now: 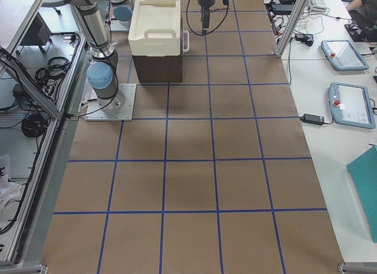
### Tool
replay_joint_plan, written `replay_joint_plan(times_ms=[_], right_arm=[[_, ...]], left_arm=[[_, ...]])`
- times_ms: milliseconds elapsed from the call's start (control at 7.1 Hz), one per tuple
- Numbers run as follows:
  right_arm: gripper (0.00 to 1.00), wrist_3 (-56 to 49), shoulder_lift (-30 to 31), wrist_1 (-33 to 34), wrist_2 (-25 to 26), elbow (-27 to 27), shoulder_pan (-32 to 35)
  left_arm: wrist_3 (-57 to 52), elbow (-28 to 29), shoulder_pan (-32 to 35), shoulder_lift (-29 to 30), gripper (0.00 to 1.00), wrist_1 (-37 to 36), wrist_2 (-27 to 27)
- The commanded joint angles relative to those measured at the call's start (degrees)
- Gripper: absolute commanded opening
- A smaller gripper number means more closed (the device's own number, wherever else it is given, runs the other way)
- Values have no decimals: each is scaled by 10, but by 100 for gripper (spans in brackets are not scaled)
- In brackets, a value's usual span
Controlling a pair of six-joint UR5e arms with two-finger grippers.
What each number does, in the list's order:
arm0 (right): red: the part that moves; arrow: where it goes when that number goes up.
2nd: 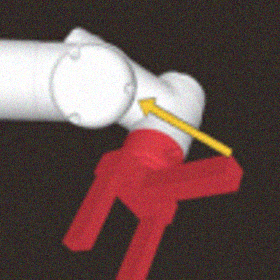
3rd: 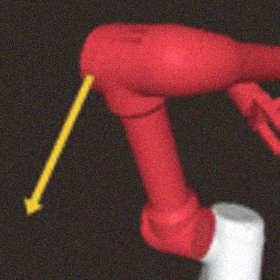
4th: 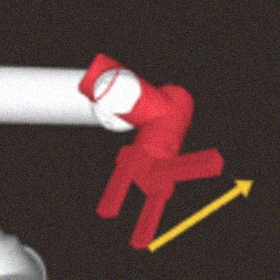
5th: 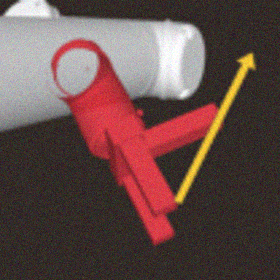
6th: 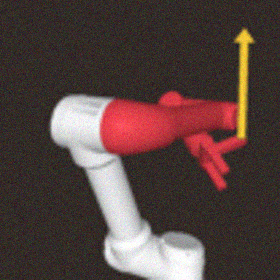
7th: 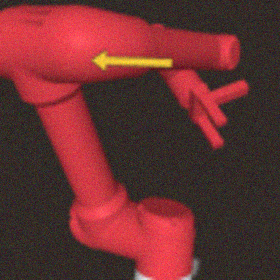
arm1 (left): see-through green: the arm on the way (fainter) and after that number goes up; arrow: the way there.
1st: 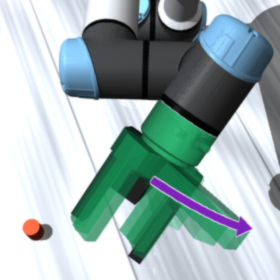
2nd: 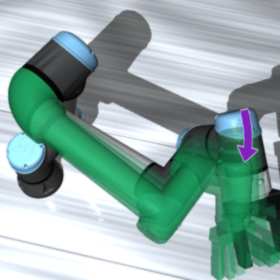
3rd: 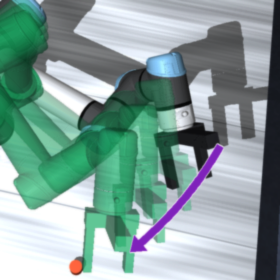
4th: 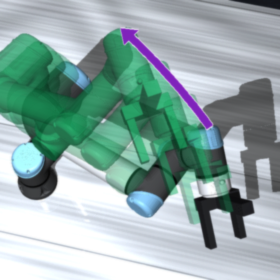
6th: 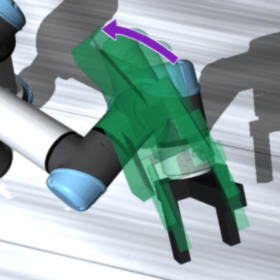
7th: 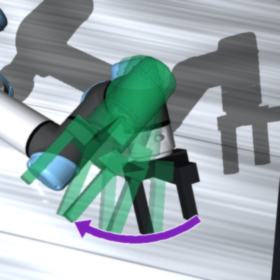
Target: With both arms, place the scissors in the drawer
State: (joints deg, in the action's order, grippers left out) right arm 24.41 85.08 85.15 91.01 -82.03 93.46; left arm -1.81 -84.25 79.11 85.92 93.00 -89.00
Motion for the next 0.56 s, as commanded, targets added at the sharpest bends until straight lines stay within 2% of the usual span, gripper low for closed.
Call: replay_joint_plan(times_ms=[0, 282, 423], right_arm=[[100, 186, -18, 25, 0, 0, 5], [100, 340, -40, 33, 8, 1, 58], [100, 404, -59, 61, 9, 1, 85]], left_arm=[[-29, -7, -25, 73, 100, -18, 3], [-95, -68, -54, 139, 100, -129, 3], [-122, -112, -67, 161, 100, -213, 2]])
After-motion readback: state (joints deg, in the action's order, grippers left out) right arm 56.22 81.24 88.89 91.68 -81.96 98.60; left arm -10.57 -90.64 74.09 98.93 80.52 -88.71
